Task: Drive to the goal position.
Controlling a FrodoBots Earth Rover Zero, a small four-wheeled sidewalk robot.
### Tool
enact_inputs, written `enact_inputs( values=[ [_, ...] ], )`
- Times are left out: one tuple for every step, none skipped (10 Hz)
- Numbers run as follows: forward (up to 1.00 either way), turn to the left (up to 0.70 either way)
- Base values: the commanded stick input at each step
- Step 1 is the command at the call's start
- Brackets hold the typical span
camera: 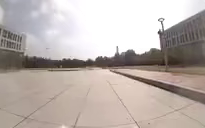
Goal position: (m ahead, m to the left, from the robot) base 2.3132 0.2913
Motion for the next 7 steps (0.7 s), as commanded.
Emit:
enact_inputs(
  values=[
    [0.7, 0.03],
    [0.7, 0.03],
    [0.7, 0.03],
    [0.7, 0.03],
    [0.7, 0.03],
    [0.7, 0.03],
    [0.7, 0.03]
  ],
)
